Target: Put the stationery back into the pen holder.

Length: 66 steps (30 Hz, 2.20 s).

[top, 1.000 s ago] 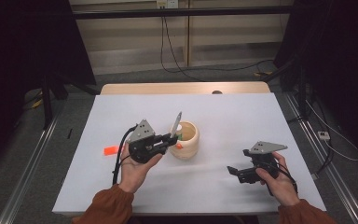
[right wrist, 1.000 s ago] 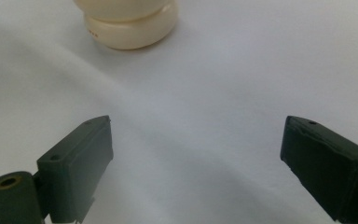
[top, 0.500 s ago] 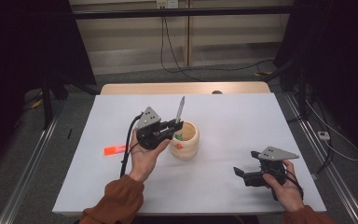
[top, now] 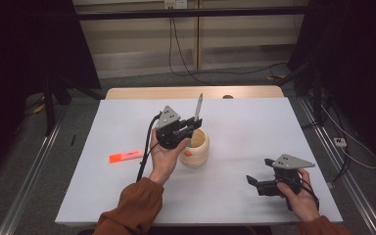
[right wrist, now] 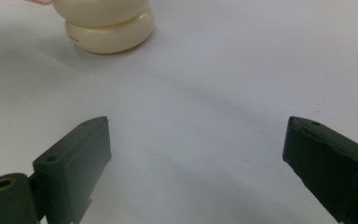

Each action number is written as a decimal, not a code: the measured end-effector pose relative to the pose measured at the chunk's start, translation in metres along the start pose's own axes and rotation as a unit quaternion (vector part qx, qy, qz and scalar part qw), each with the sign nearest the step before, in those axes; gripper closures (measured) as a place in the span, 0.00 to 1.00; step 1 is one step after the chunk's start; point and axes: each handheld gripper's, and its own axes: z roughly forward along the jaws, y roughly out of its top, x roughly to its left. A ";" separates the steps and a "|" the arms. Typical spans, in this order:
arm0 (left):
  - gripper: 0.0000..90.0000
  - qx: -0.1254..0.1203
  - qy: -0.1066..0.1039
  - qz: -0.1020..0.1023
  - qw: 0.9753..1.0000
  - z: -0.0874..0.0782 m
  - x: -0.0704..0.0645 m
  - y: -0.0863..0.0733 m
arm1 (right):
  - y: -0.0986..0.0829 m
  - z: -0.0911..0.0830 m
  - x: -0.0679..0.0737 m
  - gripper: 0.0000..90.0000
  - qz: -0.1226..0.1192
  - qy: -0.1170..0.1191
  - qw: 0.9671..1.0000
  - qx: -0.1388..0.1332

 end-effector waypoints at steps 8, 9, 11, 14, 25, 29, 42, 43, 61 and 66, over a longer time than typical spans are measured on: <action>0.89 0.028 -0.003 0.008 1.000 0.014 -0.001 -0.012 | 0.000 0.001 0.001 0.08 -0.002 0.004 1.000 -0.002; 0.89 0.031 -0.003 0.010 0.999 0.015 -0.001 -0.014 | 0.000 0.001 0.000 0.08 -0.002 0.003 1.000 -0.003; 0.89 0.038 -0.002 0.012 0.999 0.018 -0.001 -0.017 | 0.000 0.001 0.001 0.08 -0.002 0.004 1.000 -0.002; 0.88 0.047 -0.005 0.012 0.999 0.021 -0.003 -0.021 | 0.000 0.001 0.001 0.08 -0.003 0.006 1.000 -0.001; 0.88 0.059 0.005 0.038 0.998 0.020 -0.003 -0.028 | 0.001 0.001 0.001 0.08 -0.005 0.009 1.000 -0.002; 0.86 0.056 0.004 0.022 0.998 0.018 0.002 -0.028 | 0.001 0.001 0.002 0.08 -0.007 0.010 1.000 -0.003; 0.38 0.053 -0.002 0.028 0.998 0.005 0.000 -0.019 | 0.001 0.002 0.002 0.08 -0.007 0.012 1.000 -0.003; 0.35 0.058 0.004 0.034 0.998 0.002 0.001 -0.017 | 0.001 0.001 0.002 0.08 -0.007 0.012 1.000 -0.003; 0.04 0.071 0.017 0.019 0.997 -0.060 0.031 -0.019 | 0.001 0.003 0.003 0.08 -0.009 0.013 1.000 -0.001; 0.04 0.079 0.025 0.021 0.996 -0.077 0.034 -0.022 | 0.001 0.002 0.002 0.08 -0.008 0.014 1.000 -0.001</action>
